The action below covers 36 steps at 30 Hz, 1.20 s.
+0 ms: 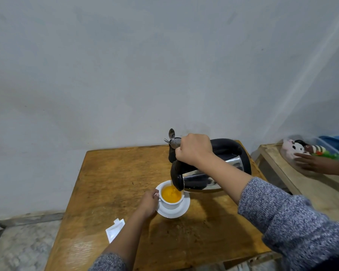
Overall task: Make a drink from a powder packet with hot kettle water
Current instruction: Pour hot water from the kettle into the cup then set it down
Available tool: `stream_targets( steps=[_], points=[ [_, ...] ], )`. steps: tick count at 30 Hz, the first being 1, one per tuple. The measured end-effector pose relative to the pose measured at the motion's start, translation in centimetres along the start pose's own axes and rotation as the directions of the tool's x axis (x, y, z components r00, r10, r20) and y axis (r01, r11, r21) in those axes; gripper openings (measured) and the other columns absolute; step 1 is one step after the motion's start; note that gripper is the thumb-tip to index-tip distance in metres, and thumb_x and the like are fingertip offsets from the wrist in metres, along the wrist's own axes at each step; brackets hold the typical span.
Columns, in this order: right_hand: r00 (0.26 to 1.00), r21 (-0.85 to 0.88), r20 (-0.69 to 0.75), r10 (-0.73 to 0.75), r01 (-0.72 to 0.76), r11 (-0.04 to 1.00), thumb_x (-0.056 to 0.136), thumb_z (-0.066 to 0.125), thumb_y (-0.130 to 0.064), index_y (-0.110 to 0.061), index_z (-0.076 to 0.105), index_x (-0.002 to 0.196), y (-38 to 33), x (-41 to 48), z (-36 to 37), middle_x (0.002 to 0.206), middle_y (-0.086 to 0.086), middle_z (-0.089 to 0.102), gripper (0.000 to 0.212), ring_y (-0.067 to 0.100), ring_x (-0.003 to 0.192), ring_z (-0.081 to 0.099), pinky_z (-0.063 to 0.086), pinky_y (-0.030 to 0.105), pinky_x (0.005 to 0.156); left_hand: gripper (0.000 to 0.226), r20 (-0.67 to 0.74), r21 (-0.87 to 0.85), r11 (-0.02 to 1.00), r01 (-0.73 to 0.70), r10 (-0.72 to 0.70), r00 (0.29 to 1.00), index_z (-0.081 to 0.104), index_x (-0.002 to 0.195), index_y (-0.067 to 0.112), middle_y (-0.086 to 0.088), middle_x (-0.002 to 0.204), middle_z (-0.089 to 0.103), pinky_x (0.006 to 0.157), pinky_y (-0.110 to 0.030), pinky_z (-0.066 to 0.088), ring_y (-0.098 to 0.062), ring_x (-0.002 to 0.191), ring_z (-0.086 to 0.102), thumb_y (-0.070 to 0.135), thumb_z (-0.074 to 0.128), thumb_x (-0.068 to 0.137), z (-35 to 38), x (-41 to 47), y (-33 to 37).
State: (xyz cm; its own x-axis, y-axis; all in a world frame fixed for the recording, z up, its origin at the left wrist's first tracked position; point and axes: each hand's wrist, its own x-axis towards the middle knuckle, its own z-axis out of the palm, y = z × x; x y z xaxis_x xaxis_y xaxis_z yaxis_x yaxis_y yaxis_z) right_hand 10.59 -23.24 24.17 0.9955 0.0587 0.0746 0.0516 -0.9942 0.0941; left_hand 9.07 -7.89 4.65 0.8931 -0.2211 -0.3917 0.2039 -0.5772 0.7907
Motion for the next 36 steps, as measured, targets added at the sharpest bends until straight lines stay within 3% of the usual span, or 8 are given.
stream_targets(
  steps=[4, 9, 17, 26, 32, 36],
  points=[
    [1.000, 0.006, 0.003, 0.008, -0.008, 1.000, 0.086, 0.044, -0.022, -0.012, 0.052, 0.076, -0.1, 0.0, 0.0, 0.075, 0.003, 0.048, 0.016, 0.024, 0.068, 0.048, 0.035, 0.027, 0.060, 0.028, 0.004, 0.010, 0.999, -0.030, 0.030, 1.000, 0.059, 0.111, 0.010, -0.016, 0.113, 0.062, 0.078, -0.032, 0.043, -0.021, 0.093, 0.052, 0.014, 0.035, 0.097, 0.0, 0.1, -0.2],
    [1.000, 0.015, 0.009, 0.006, -0.006, 1.000, 0.086, 0.045, -0.023, -0.013, 0.049, 0.073, -0.2, 0.1, 0.1, 0.067, 0.001, 0.044, 0.016, 0.023, 0.067, 0.048, 0.035, 0.027, 0.058, 0.031, -0.005, 0.005, 0.999, -0.039, 0.039, 0.999, 0.059, 0.113, 0.006, -0.018, 0.117, 0.062, 0.077, -0.028, 0.038, -0.021, 0.093, 0.052, 0.012, 0.035, 0.097, 0.1, 0.2, -0.3],
    [1.000, -0.003, 0.010, 0.002, -0.002, 1.000, 0.086, 0.044, -0.023, -0.012, 0.054, 0.079, -0.2, 0.2, -0.1, 0.075, 0.003, 0.047, 0.016, 0.023, 0.068, 0.048, 0.037, 0.027, 0.061, 0.032, 0.000, -0.022, 1.000, 0.002, -0.002, 1.000, 0.056, 0.120, 0.008, -0.016, 0.122, 0.060, 0.080, -0.030, 0.042, -0.023, 0.101, 0.055, 0.017, 0.036, 0.097, 0.2, 0.4, -0.5],
    [1.000, -0.024, 0.000, -0.005, 0.005, 1.000, 0.085, 0.044, -0.023, -0.011, 0.049, 0.074, -0.3, 0.5, 0.0, 0.073, 0.004, 0.049, 0.017, 0.023, 0.066, 0.049, 0.034, 0.025, 0.056, 0.032, -0.002, -0.022, 1.000, -0.005, 0.005, 1.000, 0.056, 0.120, 0.009, -0.015, 0.120, 0.061, 0.080, -0.030, 0.042, -0.021, 0.098, 0.054, 0.017, 0.035, 0.097, 0.3, 0.4, -0.6],
    [1.000, -0.047, -0.006, -0.013, 0.013, 0.999, 0.086, 0.043, -0.023, -0.011, 0.050, 0.075, -0.4, 0.9, 0.0, 0.071, 0.002, 0.047, 0.017, 0.023, 0.066, 0.048, 0.032, 0.024, 0.053, 0.033, -0.007, -0.014, 1.000, 0.009, -0.010, 1.000, 0.054, 0.122, 0.010, -0.015, 0.124, 0.058, 0.082, -0.031, 0.042, -0.027, 0.108, 0.055, 0.019, 0.035, 0.097, 0.3, 0.4, -0.7],
    [1.000, -0.066, -0.022, -0.012, 0.010, 0.998, 0.086, 0.043, -0.023, -0.010, 0.049, 0.072, -0.4, 1.1, 0.4, 0.059, 0.000, 0.039, 0.019, 0.019, 0.056, 0.044, 0.028, 0.021, 0.049, 0.032, -0.004, -0.004, 1.000, 0.004, -0.004, 1.000, 0.055, 0.120, 0.011, -0.016, 0.124, 0.058, 0.084, -0.033, 0.043, -0.029, 0.109, 0.055, 0.018, 0.035, 0.097, 0.2, 0.5, -0.8]
  ],
)
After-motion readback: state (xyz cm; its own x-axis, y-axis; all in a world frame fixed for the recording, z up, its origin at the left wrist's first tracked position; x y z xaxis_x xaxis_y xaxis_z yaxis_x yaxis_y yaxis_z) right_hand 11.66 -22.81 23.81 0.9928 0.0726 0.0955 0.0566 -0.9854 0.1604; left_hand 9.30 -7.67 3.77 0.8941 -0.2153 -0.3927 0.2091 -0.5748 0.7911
